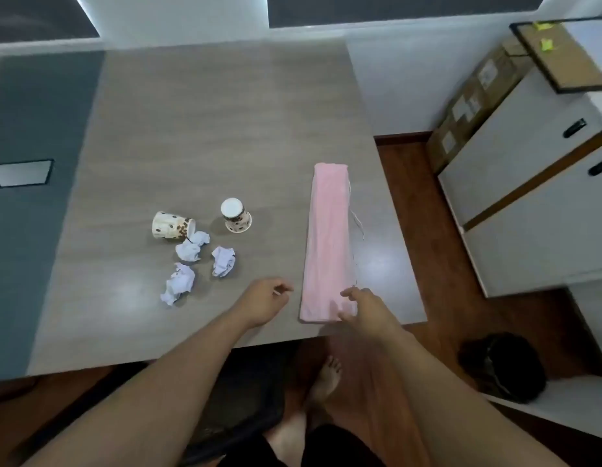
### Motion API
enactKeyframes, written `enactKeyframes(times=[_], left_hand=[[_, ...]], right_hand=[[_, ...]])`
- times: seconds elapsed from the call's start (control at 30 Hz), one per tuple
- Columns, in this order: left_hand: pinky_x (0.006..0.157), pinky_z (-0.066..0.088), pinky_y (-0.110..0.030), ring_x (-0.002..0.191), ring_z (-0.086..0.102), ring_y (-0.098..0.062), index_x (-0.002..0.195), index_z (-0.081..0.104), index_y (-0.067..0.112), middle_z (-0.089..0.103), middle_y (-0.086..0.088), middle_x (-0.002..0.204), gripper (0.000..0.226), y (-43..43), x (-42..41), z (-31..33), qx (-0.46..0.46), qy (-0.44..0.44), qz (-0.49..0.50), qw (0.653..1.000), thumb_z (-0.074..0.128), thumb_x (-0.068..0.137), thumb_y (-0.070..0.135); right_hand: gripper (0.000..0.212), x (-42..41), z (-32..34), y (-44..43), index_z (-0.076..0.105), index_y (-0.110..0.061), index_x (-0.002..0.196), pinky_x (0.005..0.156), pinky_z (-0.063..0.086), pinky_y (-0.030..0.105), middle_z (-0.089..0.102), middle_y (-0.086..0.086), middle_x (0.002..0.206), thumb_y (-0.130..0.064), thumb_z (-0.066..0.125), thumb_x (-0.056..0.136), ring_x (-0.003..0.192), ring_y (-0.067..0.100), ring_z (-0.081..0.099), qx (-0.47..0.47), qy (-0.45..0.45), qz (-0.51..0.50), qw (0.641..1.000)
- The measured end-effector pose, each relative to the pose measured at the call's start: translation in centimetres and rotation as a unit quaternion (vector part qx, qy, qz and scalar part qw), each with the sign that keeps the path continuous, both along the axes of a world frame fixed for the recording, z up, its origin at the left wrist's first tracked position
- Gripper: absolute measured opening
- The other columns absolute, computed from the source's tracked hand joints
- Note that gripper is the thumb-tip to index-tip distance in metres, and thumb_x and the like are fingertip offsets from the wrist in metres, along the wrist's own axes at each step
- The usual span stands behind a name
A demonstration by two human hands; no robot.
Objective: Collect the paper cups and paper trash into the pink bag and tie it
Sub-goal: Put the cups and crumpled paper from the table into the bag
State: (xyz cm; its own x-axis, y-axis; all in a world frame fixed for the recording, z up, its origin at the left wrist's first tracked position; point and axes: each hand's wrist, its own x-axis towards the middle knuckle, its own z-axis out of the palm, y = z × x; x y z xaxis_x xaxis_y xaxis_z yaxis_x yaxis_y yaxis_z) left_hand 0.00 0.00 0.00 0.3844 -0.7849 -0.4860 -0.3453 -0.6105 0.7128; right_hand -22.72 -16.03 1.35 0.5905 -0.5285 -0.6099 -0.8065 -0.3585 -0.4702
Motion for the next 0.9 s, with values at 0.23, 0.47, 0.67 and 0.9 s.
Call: enactKeyframes(times=[0.23,0.47,0.67,0.9], left_hand=[[0.099,0.051,-0.032,0.107,0.063,-0.019,0.125,0.072,0.025,0.062,0.0,0.116,0.04,-2.7,-4.6,-5.8,0.018,-0.063,-0.07,0.995,0.08,0.086,0.029],[0.097,0.051,-0.038,0.113,0.055,-0.022,0.123,0.069,0.025,0.054,0.001,0.12,0.044,-3.6,-5.9,-8.8,0.017,-0.168,-0.108,0.98,0.085,0.083,0.034],[0.081,0.055,-0.03,0.087,0.069,-0.012,0.097,0.085,0.024,0.076,0.008,0.094,0.01,-5.0,-4.7,-7.4,0.034,-0.023,0.058,0.997,0.08,0.096,0.032],[0.08,0.059,-0.021,0.09,0.071,-0.017,0.109,0.079,0.007,0.078,-0.013,0.101,0.011,-6.4,-2.6,-0.3,-0.028,0.293,0.289,0.911,0.071,0.102,0.011]], right_hand=[[0.057,-0.1,-5.6,-0.7,0.05,-0.032,0.145,0.107,0.058,0.039,0.044,0.002,0.148,-0.039,0.08,0.097,0.125,0.026,0.059,-0.006,0.04,0.033,0.999],[0.02,-0.3,-8.7,-2.2,0.072,-0.024,0.122,0.099,0.057,0.045,0.054,0.003,0.119,-0.026,0.07,0.102,0.11,0.025,0.061,-0.019,-0.026,0.011,0.999],[0.016,0.2,-6.9,-3.0,0.071,-0.025,0.111,0.086,0.054,0.031,0.066,0.002,0.115,-0.029,0.056,0.114,0.098,0.019,0.064,0.01,-0.1,-0.078,0.992],[0.049,2.9,0.5,-2.8,0.04,-0.033,0.157,0.071,0.051,0.012,0.053,-0.012,0.143,-0.049,0.055,0.112,0.119,0.015,0.064,0.113,-0.17,-0.225,0.953]])
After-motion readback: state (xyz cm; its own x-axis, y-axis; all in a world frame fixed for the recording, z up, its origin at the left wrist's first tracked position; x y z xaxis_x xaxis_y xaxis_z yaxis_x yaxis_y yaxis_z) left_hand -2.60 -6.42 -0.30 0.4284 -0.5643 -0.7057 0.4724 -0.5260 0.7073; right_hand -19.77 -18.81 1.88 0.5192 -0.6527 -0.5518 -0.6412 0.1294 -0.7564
